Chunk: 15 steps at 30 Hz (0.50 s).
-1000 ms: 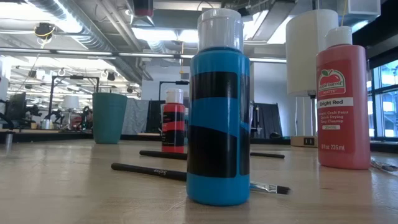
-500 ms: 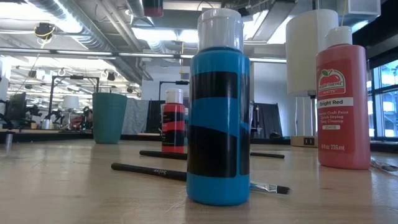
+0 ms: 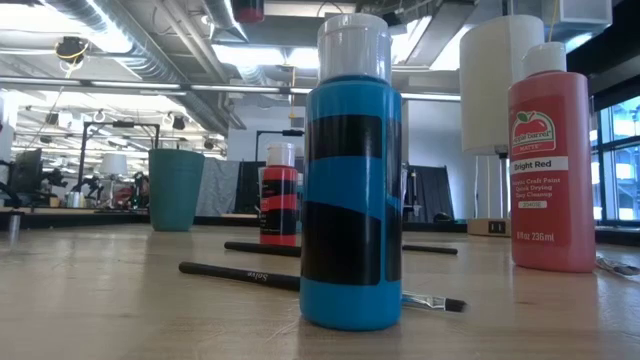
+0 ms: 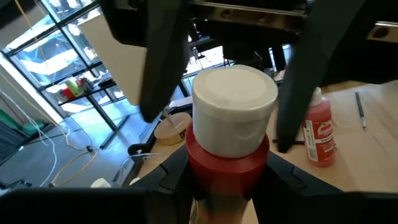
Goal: Pick & Place Paint Supplies
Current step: Put the red paint bottle into the transparent bin
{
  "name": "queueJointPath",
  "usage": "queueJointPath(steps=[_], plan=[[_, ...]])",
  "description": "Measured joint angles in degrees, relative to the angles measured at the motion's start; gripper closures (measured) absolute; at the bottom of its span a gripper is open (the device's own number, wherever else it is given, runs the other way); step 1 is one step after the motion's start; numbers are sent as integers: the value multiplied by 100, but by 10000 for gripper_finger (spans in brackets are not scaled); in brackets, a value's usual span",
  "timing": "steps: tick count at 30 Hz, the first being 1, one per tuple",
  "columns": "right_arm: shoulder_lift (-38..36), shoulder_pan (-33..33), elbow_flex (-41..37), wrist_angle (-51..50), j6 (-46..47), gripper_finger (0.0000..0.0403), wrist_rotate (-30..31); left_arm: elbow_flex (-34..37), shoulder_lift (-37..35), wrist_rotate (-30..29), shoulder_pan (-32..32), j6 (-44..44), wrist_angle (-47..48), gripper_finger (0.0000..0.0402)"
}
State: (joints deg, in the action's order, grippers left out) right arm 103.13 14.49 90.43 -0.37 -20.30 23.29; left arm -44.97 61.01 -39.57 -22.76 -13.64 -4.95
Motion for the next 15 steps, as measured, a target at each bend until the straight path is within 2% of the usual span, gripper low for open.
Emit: queueJointPath(steps=[10, 15], plan=[[0, -23, 0, -6, -72, 163, -30, 0, 0, 26, 0, 50, -6, 284], [0, -84, 0, -7, -72, 167, -531, 0, 28, 28, 7, 25, -27, 287]])
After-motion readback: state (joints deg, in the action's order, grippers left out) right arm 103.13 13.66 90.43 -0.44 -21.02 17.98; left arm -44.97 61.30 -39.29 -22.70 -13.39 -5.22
